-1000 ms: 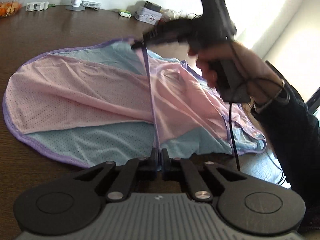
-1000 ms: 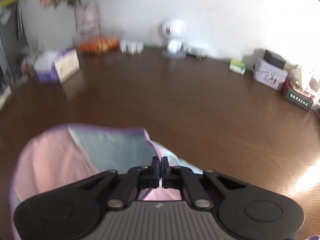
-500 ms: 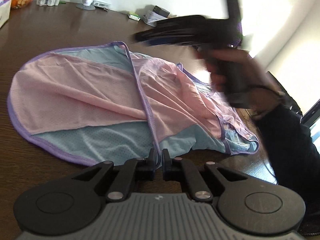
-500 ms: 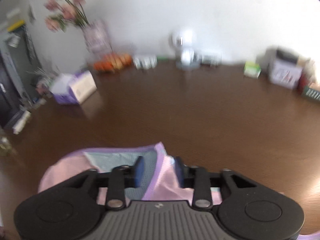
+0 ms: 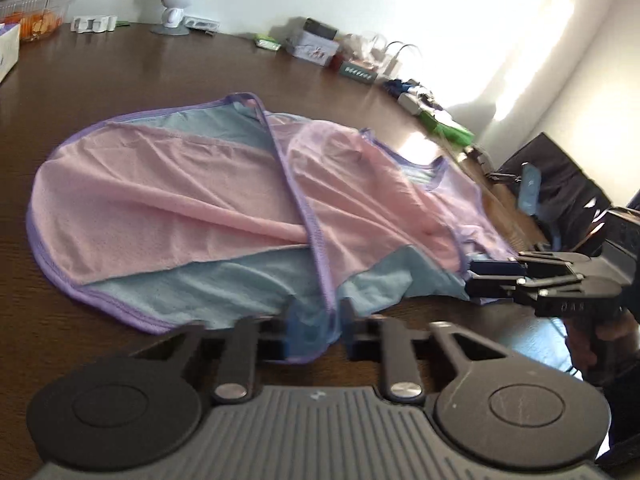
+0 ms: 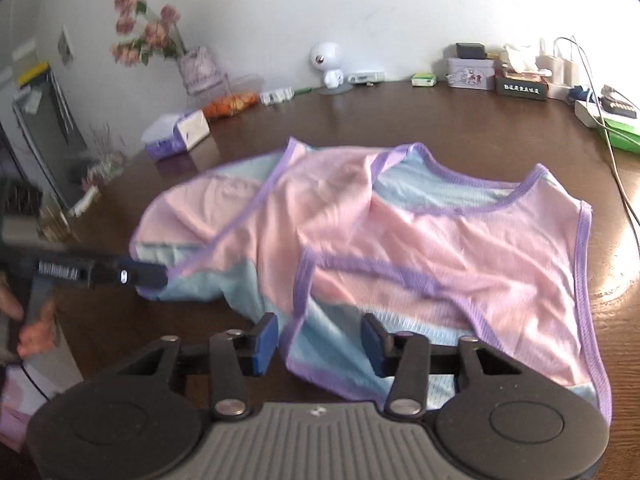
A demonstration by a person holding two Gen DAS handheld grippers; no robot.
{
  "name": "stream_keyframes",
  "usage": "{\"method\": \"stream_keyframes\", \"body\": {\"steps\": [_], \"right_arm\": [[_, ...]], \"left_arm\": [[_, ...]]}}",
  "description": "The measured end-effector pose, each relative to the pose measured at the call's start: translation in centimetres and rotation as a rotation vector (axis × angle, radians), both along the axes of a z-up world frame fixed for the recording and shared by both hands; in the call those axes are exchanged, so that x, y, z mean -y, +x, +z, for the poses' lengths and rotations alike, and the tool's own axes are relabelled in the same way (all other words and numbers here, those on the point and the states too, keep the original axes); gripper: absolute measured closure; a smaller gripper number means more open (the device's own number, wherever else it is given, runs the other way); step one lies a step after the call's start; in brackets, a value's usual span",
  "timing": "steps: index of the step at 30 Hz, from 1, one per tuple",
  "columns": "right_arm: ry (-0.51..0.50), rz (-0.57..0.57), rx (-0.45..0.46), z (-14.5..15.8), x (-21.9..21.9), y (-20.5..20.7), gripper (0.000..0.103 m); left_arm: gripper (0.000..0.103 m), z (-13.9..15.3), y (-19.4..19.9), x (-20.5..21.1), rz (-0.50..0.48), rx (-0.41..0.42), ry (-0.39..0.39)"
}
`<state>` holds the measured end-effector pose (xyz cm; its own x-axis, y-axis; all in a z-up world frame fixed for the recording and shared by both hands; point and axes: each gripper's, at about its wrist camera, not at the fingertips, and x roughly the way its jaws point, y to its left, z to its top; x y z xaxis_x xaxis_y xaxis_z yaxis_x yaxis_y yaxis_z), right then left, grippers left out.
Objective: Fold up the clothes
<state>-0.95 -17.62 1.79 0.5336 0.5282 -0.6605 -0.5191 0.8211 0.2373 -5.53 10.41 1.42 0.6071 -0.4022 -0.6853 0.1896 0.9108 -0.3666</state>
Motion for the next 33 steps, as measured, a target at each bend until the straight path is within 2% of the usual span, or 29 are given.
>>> {"method": "stream_keyframes", "body": {"steps": [1, 3, 6, 9, 10, 11, 12, 13, 14, 16, 17, 19, 21, 22, 23, 24, 29, 31, 32, 33], "right_arm": [[-0.018, -0.001, 0.01, -0.3, -0.2, -0.3, 0.077], [-0.053, 0.0, 0.022, -0.4, 0.3, -0.9, 0.1], [-0.053, 0.001, -0.01, -0.5, 2.0, -1.0, 0.103], [-0.054, 0.004, -0.004, -0.2, 2.9, -1.1, 0.103], [-0.055, 0.005, -0.001, -0.1, 3.1, -1.1, 0.101], [-0.055, 0.006, 0.003, 0.0, 3.3, -1.2, 0.093], [-0.055, 0.007, 0.006, 0.2, 3.5, -1.2, 0.091], [-0.039, -0.001, 0.023, 0.7, 3.9, -1.1, 0.091], [-0.032, -0.009, 0.04, 1.1, 4.1, -0.6, 0.088], [-0.048, -0.03, 0.077, 1.6, 4.1, 0.7, 0.073], [-0.082, -0.038, 0.09, 1.5, 3.8, 1.7, 0.067], [-0.142, -0.042, 0.095, 0.7, 3.0, 3.1, 0.067], [-0.185, -0.053, 0.092, -0.1, 2.6, 4.1, 0.074], [-0.186, -0.06, 0.079, -0.4, 2.7, 4.4, 0.08], [-0.174, -0.076, 0.09, -0.5, 3.1, 4.3, 0.097], [-0.159, -0.094, 0.079, -0.5, 3.5, 4.4, 0.099], [-0.081, -0.162, 0.054, 0.0, 6.1, 4.6, 0.099], [-0.051, -0.168, 0.044, 0.3, 6.6, 4.8, 0.093], [-0.045, -0.16, 0.053, 0.5, 6.3, 4.8, 0.085], [-0.044, -0.135, 0.064, 0.8, 5.8, 4.9, 0.067]], "left_arm": [[0.098, 0.0, -0.1, -0.1, 0.002, -0.001, 0.009], [0.099, 0.2, -0.5, -0.3, -0.002, -0.002, 0.032], [0.099, 0.4, -1.1, -0.6, -0.012, -0.01, 0.055], [0.099, 0.9, -1.5, -1.1, -0.012, -0.026, 0.073], [0.097, 1.1, -1.6, -1.2, -0.01, -0.034, 0.079], [0.095, 1.6, -1.4, -1.2, -0.011, -0.022, 0.074], [0.094, 2.3, -1.3, -1.2, -0.013, -0.003, 0.066], [0.089, 3.0, -1.1, -1.1, -0.015, 0.016, 0.057], [0.078, 3.7, -0.9, -1.0, -0.017, 0.035, 0.049], [0.065, 4.5, 0.2, 0.1, -0.04, 0.066, 0.041], [0.065, 4.6, 0.9, 1.1, -0.058, 0.071, 0.046], [0.065, 4.1, 2.2, 3.2, -0.108, 0.052, 0.055], [0.065, 3.1, 3.1, 4.8, -0.154, 0.029, 0.062], [0.065, 2.6, 3.3, 5.4, -0.17, 0.014, 0.064], [0.065, 2.0, 3.5, 5.6, -0.175, -0.003, 0.064], [0.065, 1.4, 3.6, 5.6, -0.165, -0.02, 0.064], [0.065, 0.9, 3.4, 4.3, -0.116, -0.041, 0.045], [0.064, 1.2, 3.5, 4.3, -0.101, -0.044, 0.062], [0.062, 1.5, 3.6, 4.6, -0.099, -0.036, 0.063], [0.061, 1.8, 3.7, 4.9, -0.101, -0.025, 0.06]]}}
